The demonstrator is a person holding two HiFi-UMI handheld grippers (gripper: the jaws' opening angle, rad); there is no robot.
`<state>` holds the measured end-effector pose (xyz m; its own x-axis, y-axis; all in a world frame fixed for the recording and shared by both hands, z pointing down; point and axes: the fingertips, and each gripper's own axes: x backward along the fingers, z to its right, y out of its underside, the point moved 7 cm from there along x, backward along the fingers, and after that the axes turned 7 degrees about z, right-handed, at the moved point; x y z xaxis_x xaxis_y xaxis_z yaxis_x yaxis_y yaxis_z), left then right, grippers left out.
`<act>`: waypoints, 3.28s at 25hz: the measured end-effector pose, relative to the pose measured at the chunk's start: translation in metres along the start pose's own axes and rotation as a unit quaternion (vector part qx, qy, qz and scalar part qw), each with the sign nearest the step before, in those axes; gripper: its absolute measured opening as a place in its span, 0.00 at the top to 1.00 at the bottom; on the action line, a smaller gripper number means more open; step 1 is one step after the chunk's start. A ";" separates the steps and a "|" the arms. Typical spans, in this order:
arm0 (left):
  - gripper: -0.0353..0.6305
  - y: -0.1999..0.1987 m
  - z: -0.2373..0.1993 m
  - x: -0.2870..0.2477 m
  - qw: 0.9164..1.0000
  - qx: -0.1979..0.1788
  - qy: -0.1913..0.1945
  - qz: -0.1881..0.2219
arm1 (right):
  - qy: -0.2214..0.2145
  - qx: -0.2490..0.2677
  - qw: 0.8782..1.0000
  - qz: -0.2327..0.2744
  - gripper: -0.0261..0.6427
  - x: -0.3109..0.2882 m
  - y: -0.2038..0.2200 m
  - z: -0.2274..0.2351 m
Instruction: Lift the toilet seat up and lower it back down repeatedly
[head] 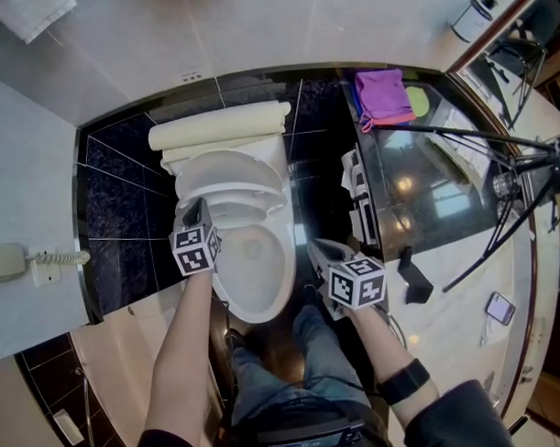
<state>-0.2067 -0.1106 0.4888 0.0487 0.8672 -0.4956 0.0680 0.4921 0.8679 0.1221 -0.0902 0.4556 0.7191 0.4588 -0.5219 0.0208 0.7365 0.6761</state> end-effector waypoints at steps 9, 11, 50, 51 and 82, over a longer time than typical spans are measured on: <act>0.95 -0.004 -0.003 -0.012 1.000 -0.006 0.000 -0.003 | -0.007 0.006 1.000 0.001 0.94 -0.008 -0.007 0.000; 0.95 -0.003 -0.003 -0.007 1.000 -0.007 0.001 -0.005 | -0.008 0.007 1.000 0.001 0.94 -0.010 -0.007 -0.002; 0.95 -0.031 -0.002 0.345 0.992 -0.030 0.095 0.075 | 0.061 0.178 0.980 0.063 0.94 0.123 0.017 -0.165; 0.95 -0.030 -0.001 0.348 0.992 -0.030 0.097 0.076 | 0.063 0.177 0.980 0.064 0.94 0.126 0.019 -0.165; 0.95 -0.014 0.007 0.361 0.992 -0.019 0.098 0.071 | 0.062 0.170 0.982 0.057 0.94 0.133 0.032 -0.158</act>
<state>-0.1836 0.1948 0.2980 -0.1402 0.9243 -0.3550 0.0366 0.3631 0.9310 0.1087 0.0732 0.3257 0.6404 0.6009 -0.4784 0.1906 0.4790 0.8569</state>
